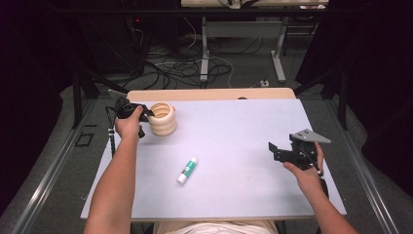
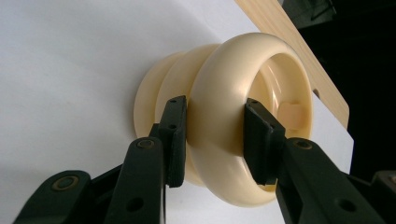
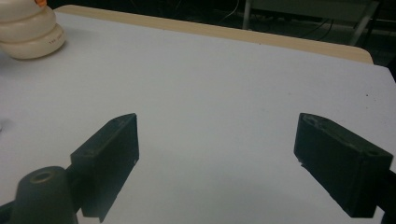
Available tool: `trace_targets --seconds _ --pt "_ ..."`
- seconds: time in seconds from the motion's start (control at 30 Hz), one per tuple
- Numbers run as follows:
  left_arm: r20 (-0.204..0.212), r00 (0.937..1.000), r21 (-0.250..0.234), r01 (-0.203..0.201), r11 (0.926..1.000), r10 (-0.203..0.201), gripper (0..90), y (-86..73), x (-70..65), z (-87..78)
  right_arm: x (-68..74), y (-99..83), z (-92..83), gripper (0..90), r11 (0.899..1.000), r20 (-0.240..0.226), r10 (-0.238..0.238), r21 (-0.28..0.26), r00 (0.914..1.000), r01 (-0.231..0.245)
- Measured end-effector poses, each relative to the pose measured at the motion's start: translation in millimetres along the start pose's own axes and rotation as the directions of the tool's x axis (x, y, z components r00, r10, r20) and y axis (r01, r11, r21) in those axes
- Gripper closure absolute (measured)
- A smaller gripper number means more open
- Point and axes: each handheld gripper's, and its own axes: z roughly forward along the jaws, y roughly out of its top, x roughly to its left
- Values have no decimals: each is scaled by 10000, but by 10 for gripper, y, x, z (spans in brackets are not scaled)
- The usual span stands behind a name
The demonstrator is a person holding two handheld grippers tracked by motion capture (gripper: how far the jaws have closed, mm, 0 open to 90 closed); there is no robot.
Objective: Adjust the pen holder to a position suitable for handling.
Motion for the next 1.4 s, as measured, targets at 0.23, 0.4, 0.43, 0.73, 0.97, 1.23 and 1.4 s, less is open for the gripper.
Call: trace_targets --seconds 0.23,0.4,0.43,0.73,0.97,1.23,1.4 --pt "202 9961 544 -869 9947 860 643 -143 -193 75 -1 -2 2 135 10000 15 -87 -2 10000 87" --pt "367 9905 809 -1350 9875 1324 644 -258 -327 135 3 -3 0 135 10000 -31 -77 47 10000 77" --pt "389 9874 924 -1567 9833 1537 644 -278 -347 142 3 -2 1 135 9999 -36 -93 56 9999 94" --pt "736 9735 1416 -2252 9640 2166 644 -479 -551 230 14 -1 1 135 10000 -86 -56 56 9999 57" --pt "1143 9584 1824 -2789 9428 2614 644 -668 -749 291 12 -2 3 135 9999 -96 -123 55 9999 124" --pt "1383 9411 2146 -3326 9183 3086 644 -861 -916 355 25 1 -5 135 9999 -126 -137 58 9998 138" --pt "1467 9341 2273 -3520 9080 3254 644 -944 -973 403 24 0 -3 135 9999 -120 -143 65 9998 143"
